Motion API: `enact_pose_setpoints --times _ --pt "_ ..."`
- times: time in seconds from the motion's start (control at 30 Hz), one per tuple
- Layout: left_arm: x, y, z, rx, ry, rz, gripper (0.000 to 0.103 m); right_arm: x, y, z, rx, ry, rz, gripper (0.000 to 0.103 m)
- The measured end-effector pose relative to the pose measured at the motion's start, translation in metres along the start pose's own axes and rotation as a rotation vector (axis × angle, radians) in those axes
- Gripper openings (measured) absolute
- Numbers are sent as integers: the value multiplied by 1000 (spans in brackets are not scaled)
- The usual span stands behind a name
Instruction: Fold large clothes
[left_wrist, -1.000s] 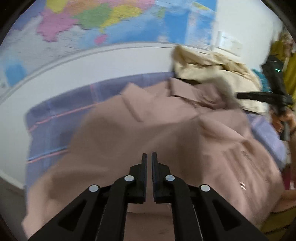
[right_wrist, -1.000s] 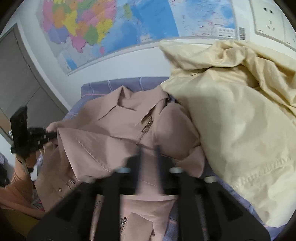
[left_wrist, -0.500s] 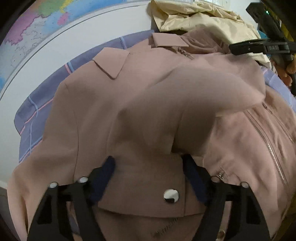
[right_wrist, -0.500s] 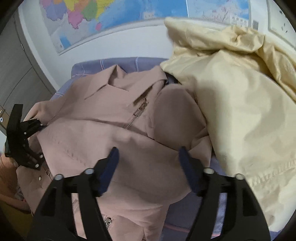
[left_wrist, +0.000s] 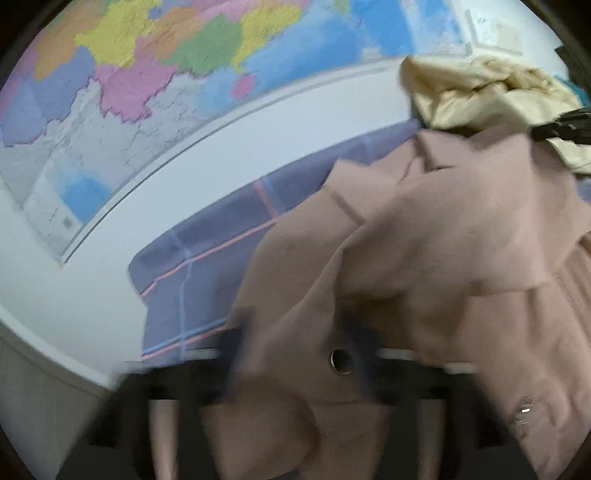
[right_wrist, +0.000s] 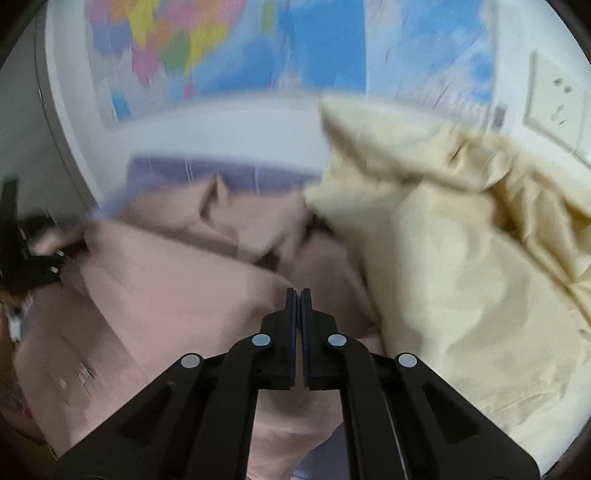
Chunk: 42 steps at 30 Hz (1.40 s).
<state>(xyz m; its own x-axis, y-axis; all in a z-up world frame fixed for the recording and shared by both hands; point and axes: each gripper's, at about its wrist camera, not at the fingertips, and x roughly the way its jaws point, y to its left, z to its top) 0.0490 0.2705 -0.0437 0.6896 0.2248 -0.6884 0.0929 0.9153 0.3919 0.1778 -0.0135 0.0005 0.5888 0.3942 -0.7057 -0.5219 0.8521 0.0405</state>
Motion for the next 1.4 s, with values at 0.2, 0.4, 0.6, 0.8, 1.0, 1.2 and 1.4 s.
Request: enact_pose_setpoints --times 0.2,0.4,0.6,0.8,1.0,1.2,1.4 --pt "14 20 -19 -122 59 -168 77 16 -12 -23 77 43 -24 34" --pt "18 34 -38 -207 87 -300 82 -10 15 -23 20 -38 29 59" --pt "39 29 -29 -219 111 -333 31 26 55 -24 -95 50 52 59" --pt "23 47 0 -263 -14 -281 13 18 57 -19 -52 25 81 50" --pt "42 41 -11 -235 69 -244 42 12 100 -9 -144 -1 161 49" --pt "3 65 -29 -303 -35 -193 66 48 165 -5 -286 77 233 48" --pt "-42 103 -72 -374 -64 -44 76 68 151 -4 -222 112 197 44"
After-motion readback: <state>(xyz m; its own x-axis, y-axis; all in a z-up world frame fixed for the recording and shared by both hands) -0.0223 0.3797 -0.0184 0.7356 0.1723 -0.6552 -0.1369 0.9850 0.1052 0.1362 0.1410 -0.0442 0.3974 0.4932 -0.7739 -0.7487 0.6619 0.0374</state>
